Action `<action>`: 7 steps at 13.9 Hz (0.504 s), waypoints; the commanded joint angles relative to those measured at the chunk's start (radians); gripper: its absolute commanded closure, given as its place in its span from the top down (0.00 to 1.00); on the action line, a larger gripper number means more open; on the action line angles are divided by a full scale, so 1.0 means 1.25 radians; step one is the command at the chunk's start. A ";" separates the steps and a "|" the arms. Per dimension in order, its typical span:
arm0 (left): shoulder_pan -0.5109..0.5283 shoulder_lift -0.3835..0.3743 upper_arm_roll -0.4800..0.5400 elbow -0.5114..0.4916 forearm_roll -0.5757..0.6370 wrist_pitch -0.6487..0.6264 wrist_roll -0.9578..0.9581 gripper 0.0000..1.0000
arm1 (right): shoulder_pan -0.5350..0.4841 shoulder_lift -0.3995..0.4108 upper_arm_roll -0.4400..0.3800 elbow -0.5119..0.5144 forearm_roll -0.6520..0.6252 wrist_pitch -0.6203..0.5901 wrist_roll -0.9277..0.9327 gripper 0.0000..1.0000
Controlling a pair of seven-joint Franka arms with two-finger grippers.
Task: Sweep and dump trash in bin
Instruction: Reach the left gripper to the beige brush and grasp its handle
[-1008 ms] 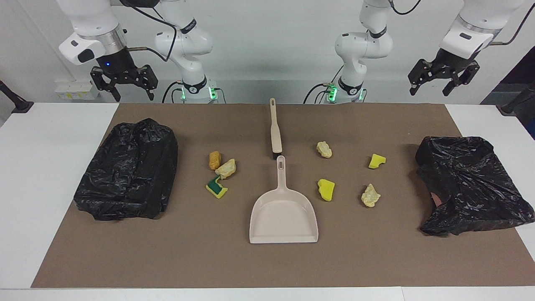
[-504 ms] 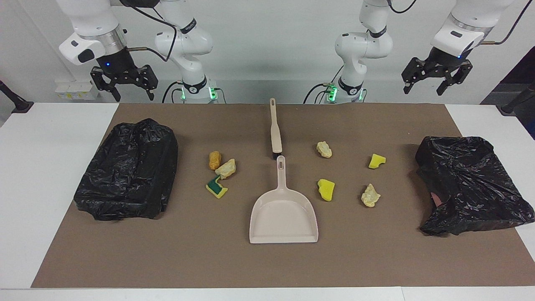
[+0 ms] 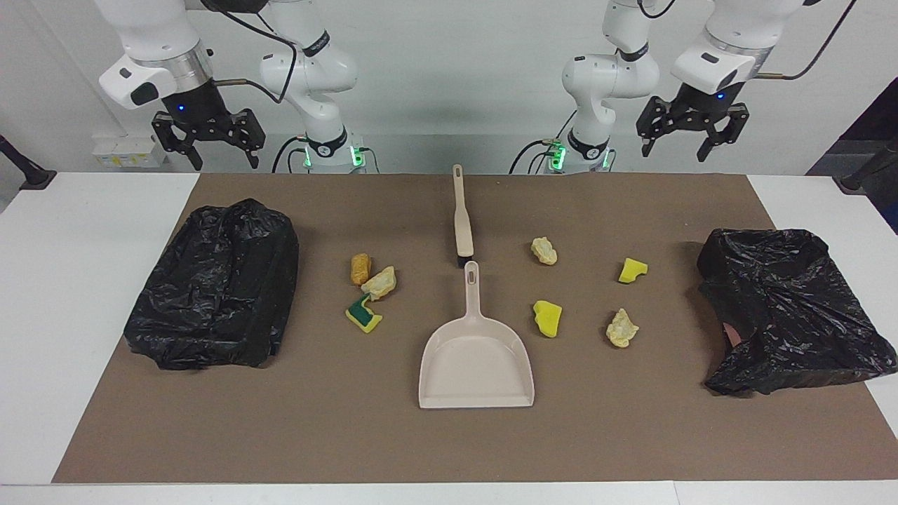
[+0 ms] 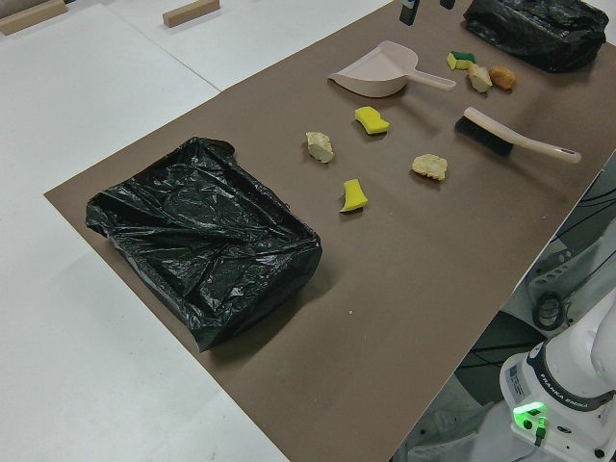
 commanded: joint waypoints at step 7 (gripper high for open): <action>0.004 -0.074 -0.252 -0.300 -0.058 0.228 -0.242 1.00 | -0.001 -0.007 -0.003 -0.003 0.002 -0.027 -0.013 1.00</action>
